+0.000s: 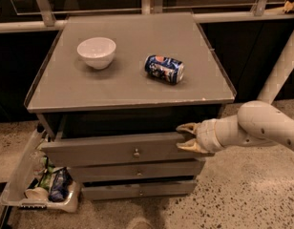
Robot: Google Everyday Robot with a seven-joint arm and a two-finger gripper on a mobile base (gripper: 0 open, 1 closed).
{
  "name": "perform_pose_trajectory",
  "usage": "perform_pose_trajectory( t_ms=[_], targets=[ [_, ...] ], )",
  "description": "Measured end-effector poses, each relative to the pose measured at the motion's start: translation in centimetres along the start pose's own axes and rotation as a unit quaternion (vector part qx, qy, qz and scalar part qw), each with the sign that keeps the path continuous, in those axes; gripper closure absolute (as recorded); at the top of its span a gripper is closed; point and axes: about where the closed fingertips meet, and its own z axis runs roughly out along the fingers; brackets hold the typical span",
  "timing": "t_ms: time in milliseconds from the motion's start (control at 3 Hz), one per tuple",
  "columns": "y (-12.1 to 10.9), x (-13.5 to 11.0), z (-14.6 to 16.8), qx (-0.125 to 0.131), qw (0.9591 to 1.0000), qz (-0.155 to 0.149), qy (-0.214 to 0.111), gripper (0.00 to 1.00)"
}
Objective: Open top drawer
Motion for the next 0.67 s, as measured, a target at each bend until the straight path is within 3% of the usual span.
perform_pose_trajectory(
  t_ms=[667],
  targets=[
    [0.00,0.00,0.01,0.000,1.0000,0.000,0.000,0.59]
  ],
)
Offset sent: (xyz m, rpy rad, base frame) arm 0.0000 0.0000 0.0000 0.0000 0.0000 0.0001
